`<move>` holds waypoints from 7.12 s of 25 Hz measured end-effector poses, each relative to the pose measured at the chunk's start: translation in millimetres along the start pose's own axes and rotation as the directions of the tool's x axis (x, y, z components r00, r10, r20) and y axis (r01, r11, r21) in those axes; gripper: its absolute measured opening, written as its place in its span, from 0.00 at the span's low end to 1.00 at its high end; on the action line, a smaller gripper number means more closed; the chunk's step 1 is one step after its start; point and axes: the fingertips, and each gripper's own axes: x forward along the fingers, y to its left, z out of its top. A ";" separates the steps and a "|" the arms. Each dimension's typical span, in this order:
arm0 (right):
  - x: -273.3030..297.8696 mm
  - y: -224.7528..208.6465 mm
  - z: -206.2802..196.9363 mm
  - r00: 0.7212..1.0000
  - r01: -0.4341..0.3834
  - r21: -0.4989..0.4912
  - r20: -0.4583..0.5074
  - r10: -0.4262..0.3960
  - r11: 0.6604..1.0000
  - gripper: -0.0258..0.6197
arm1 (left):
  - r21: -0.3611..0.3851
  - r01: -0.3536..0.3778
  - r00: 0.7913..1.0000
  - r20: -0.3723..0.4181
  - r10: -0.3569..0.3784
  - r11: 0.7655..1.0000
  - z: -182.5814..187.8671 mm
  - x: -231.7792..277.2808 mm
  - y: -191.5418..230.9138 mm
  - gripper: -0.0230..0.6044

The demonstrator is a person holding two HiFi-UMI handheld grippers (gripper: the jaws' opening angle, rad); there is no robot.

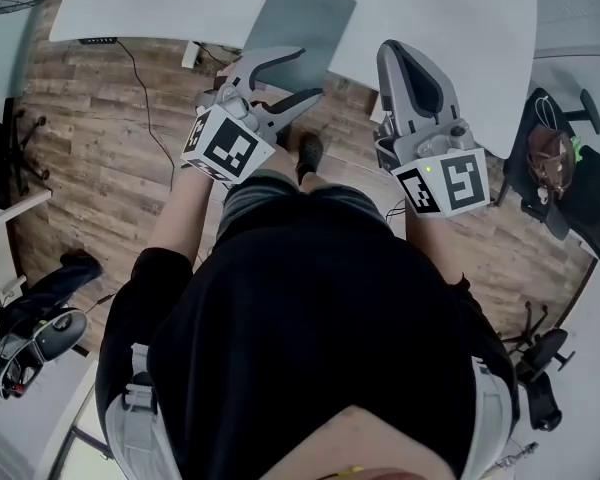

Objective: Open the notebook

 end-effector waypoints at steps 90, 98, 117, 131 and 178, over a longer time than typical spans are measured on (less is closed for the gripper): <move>32.3 24.2 9.0 0.992 -0.123 -0.002 0.001 0.123 0.992 0.05 | -0.357 -0.072 0.981 0.142 0.130 0.931 2.2 -18.7 31.3 0.11; 48.4 31.1 17.3 0.991 -0.133 -0.014 0.011 0.133 0.991 0.05 | -0.563 -0.084 0.940 0.229 0.253 0.822 6.9 -35.0 54.9 0.11; 102.5 61.7 13.1 0.974 -0.225 -0.009 0.005 0.225 0.974 0.05 | -0.813 -0.051 0.827 0.291 0.481 0.581 -5.8 -88.3 105.5 0.11; 141.3 94.2 2.1 0.960 -0.279 -0.002 -0.007 0.279 0.960 0.05 | -0.891 -0.038 0.768 0.263 0.584 0.452 -40.6 -125.0 132.5 0.11; 221.8 169.9 -40.6 0.946 -0.314 0.024 -0.073 0.315 0.949 0.05 | -0.993 0.084 0.781 0.120 0.613 0.088 -183.9 -160.3 156.8 0.11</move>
